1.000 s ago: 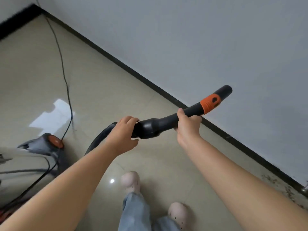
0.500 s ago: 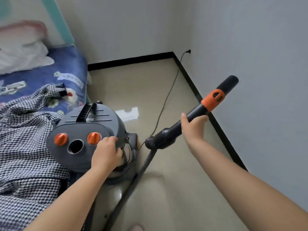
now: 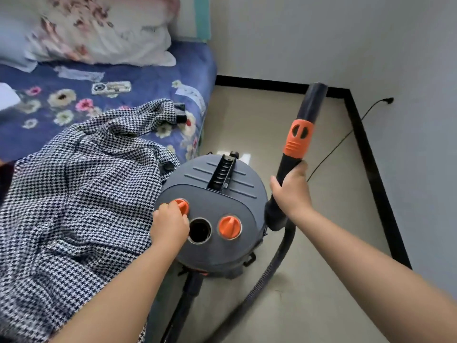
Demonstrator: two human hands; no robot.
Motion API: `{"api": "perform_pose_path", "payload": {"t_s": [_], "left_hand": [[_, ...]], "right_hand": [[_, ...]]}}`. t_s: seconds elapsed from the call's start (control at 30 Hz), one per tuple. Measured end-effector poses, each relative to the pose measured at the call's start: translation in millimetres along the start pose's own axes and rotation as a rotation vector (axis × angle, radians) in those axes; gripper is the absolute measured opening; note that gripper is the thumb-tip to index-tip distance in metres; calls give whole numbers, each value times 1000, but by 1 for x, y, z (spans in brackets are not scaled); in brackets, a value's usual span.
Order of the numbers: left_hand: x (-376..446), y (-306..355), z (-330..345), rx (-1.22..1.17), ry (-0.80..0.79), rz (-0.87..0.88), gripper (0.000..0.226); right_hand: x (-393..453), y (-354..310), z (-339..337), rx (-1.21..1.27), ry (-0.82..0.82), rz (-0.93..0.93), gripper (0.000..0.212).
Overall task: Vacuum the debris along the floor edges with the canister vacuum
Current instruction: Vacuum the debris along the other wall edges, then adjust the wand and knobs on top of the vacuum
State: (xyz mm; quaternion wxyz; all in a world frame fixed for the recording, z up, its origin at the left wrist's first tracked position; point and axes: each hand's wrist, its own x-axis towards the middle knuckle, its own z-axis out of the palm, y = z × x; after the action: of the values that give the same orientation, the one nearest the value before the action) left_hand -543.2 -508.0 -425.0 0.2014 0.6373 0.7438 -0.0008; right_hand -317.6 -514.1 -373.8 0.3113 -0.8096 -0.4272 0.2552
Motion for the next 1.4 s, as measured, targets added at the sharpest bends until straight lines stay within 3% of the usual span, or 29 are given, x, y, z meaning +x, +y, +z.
{"api": "perform_pose_path", "payload": {"t_s": [0.37,0.63,0.8,0.93,1.07,1.4], "left_hand": [[35,-12,15,219,0,3,35],[39,-5,18,230,43,-82,40],[37,4,19,183,89,-163,36],[44,14,26,3,267,-37,38],[57,21,35,10,72,-132,65],[52,12,33,105,10,-77,82]], "right_hand": [[29,13,65,-499,-440,-332,55],[38,11,82,-582,-501,-429,56],[51,11,77,-545,-494,-429,57],[54,16,75,-544,-488,-445,55],[42,34,74,-529,-417,-386,54],[15,51,87,-441,-223,-234,49]]}}
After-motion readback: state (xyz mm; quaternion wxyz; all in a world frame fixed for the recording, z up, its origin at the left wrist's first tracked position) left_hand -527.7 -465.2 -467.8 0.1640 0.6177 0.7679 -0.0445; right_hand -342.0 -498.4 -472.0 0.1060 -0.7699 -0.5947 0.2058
